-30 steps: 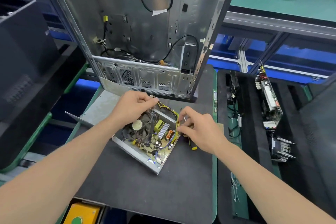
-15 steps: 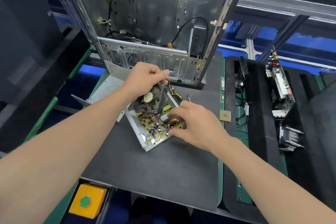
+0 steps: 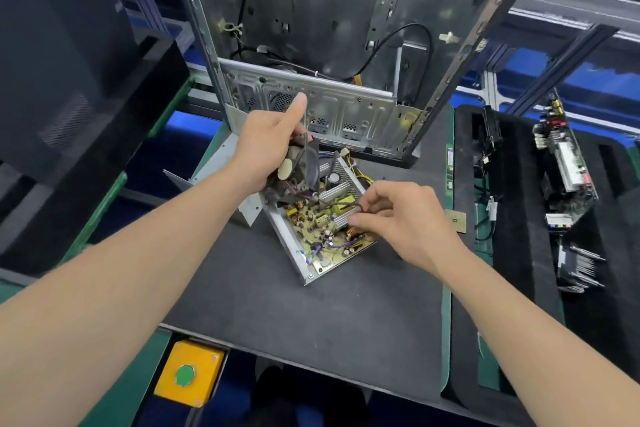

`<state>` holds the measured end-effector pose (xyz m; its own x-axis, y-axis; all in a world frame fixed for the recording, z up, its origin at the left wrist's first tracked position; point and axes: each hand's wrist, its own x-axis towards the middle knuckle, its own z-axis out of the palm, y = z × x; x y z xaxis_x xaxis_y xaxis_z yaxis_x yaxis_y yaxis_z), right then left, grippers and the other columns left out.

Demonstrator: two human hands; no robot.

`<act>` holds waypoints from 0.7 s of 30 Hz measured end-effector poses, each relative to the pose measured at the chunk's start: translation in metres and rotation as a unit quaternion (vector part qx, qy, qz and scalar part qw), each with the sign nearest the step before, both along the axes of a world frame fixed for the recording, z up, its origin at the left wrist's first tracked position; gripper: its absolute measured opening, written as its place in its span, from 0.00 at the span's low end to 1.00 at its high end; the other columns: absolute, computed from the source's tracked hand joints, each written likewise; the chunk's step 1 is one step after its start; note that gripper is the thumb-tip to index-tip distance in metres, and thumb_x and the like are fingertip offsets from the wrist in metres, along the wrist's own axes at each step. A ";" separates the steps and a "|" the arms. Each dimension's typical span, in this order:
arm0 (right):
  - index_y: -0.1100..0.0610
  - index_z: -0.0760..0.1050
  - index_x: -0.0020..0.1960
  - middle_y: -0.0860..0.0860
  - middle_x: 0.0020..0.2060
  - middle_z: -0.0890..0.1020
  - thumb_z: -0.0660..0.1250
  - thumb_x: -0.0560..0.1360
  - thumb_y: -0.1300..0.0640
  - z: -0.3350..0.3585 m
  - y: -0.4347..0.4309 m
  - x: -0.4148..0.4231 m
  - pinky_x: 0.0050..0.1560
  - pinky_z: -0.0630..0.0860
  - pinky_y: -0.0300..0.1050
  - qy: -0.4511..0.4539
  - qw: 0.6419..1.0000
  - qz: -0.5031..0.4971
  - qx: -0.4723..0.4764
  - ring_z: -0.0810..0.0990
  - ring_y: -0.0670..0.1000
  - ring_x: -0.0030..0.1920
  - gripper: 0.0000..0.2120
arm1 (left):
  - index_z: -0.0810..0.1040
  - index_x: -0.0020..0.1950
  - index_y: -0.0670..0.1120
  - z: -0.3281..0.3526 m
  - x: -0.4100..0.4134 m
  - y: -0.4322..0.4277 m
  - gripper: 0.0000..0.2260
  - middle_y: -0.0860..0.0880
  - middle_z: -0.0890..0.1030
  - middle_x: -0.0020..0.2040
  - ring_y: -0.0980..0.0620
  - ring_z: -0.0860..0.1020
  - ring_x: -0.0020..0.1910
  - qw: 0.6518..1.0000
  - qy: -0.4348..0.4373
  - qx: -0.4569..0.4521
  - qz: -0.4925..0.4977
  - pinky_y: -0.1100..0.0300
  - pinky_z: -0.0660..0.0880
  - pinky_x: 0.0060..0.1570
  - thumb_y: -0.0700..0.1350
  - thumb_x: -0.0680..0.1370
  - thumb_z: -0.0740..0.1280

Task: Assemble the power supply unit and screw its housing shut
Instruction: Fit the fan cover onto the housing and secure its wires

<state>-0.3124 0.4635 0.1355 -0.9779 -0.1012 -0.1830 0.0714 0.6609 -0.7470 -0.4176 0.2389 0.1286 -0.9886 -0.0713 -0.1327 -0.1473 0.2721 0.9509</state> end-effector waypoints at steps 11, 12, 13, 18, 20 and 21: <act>0.49 0.83 0.48 0.42 0.40 0.85 0.74 0.76 0.61 -0.007 -0.014 0.019 0.51 0.83 0.44 -0.006 0.996 -0.015 0.089 0.85 0.40 0.39 0.07 | 0.84 0.31 0.50 -0.001 -0.012 0.007 0.28 0.49 0.73 0.22 0.57 0.72 0.25 0.987 0.116 -0.101 -0.057 0.64 0.69 0.42 0.65 0.82 0.62; 0.48 0.82 0.48 0.41 0.40 0.84 0.73 0.76 0.62 -0.008 -0.016 0.022 0.50 0.82 0.41 -0.004 0.996 -0.019 0.087 0.84 0.39 0.39 0.09 | 0.84 0.30 0.50 -0.001 -0.012 0.008 0.28 0.50 0.71 0.21 0.57 0.71 0.24 0.984 0.124 -0.111 -0.065 0.65 0.69 0.41 0.65 0.82 0.62; 0.46 0.81 0.47 0.40 0.39 0.84 0.72 0.75 0.63 -0.009 -0.016 0.024 0.49 0.81 0.36 -0.001 0.996 -0.023 0.084 0.84 0.39 0.39 0.11 | 0.83 0.30 0.51 0.000 -0.011 0.009 0.28 0.52 0.71 0.20 0.57 0.71 0.24 0.981 0.132 -0.121 -0.071 0.68 0.68 0.40 0.65 0.82 0.62; 0.46 0.80 0.44 0.39 0.37 0.83 0.73 0.72 0.65 -0.013 -0.022 0.031 0.42 0.75 0.26 0.009 0.996 -0.034 0.086 0.83 0.36 0.40 0.13 | 0.83 0.29 0.51 0.000 -0.008 0.016 0.28 0.55 0.68 0.18 0.57 0.70 0.22 0.974 0.153 -0.133 -0.102 0.72 0.66 0.35 0.64 0.82 0.61; 0.46 0.80 0.43 0.39 0.36 0.82 0.72 0.72 0.64 -0.013 -0.025 0.032 0.41 0.74 0.26 0.012 0.995 -0.038 0.095 0.82 0.37 0.39 0.12 | 0.82 0.29 0.51 -0.001 -0.007 0.018 0.28 0.55 0.68 0.18 0.57 0.70 0.22 0.973 0.155 -0.133 -0.104 0.69 0.68 0.36 0.65 0.82 0.61; 0.46 0.80 0.44 0.39 0.36 0.82 0.72 0.72 0.63 -0.014 -0.026 0.033 0.41 0.74 0.28 0.016 0.994 -0.038 0.099 0.83 0.38 0.39 0.11 | 0.82 0.29 0.51 -0.001 -0.007 0.018 0.28 0.55 0.69 0.18 0.57 0.70 0.22 0.973 0.156 -0.133 -0.105 0.66 0.69 0.37 0.65 0.82 0.61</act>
<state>-0.2799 0.4377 0.1214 -0.9870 0.0088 -0.1603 0.1053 0.7893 -0.6049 -0.4244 0.2568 0.1279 -0.9743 0.1462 0.1713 0.2225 0.5071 0.8327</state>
